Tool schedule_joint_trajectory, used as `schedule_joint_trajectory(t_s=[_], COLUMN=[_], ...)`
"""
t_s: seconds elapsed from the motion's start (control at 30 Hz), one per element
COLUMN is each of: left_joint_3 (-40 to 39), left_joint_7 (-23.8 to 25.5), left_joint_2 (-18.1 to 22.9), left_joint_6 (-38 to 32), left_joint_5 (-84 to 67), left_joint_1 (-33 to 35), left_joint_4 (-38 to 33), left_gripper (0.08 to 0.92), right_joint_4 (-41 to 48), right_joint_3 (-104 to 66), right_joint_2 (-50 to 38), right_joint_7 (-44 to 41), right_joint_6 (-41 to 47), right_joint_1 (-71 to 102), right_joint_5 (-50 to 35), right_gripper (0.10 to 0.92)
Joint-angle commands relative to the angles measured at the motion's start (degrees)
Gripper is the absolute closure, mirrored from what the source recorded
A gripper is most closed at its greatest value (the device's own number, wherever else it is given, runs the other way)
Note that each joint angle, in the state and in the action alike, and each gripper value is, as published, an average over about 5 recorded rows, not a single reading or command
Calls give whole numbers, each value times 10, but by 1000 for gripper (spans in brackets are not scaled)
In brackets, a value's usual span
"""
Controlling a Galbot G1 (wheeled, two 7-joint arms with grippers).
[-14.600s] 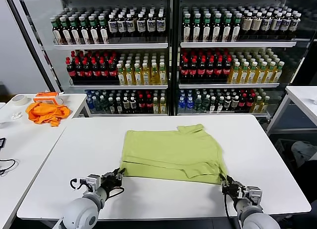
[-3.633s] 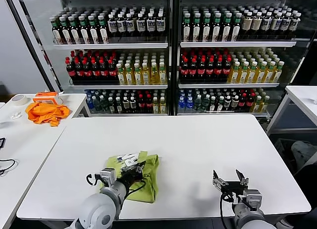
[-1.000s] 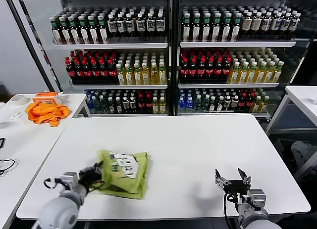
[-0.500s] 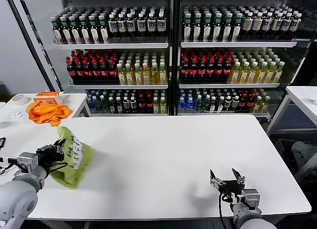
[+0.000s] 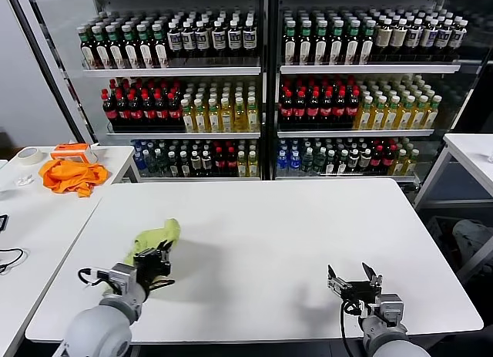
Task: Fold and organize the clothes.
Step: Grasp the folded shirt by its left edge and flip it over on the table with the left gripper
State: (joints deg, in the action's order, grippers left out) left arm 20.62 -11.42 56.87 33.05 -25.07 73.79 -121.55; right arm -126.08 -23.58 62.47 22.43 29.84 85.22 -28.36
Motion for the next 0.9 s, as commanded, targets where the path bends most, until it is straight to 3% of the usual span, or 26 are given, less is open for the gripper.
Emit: schedule_joint_trajectory(t_s=[0.03,0.27,0.43,0.53,0.67,0.9], left_joint_3=[-21,148,312,374,344,65], left_joint_7=[6,37,110,149,177,161], left_joint_2=[0,-141,-256,-284,-256,-80], left_joint_6=[1,2,2,1,1,-9], left_joint_5=[59,82,106,116,184,332], left_joint_1=[-51,-36,42,92,100,93], left_joint_4=[-2,9,44,55,39,-14], left_gripper=[903,903,903,903,903,903], right_joint_4=[-1,1,8,12,10,6], right_joint_3=[8,1,2,11,19,5], right_joint_2=[6,-1,0,7,13,6], right_joint_7=[2,-3,-8,-9,-8,-7], right_joint_6=[2,-1,-5,-7,-6,-5], right_joint_1=[-7,-5,-10,-16,-18,-6], right_joint_5=[5,2,-4,-2,1,2], right_gripper=[203,203,203,203,203,203])
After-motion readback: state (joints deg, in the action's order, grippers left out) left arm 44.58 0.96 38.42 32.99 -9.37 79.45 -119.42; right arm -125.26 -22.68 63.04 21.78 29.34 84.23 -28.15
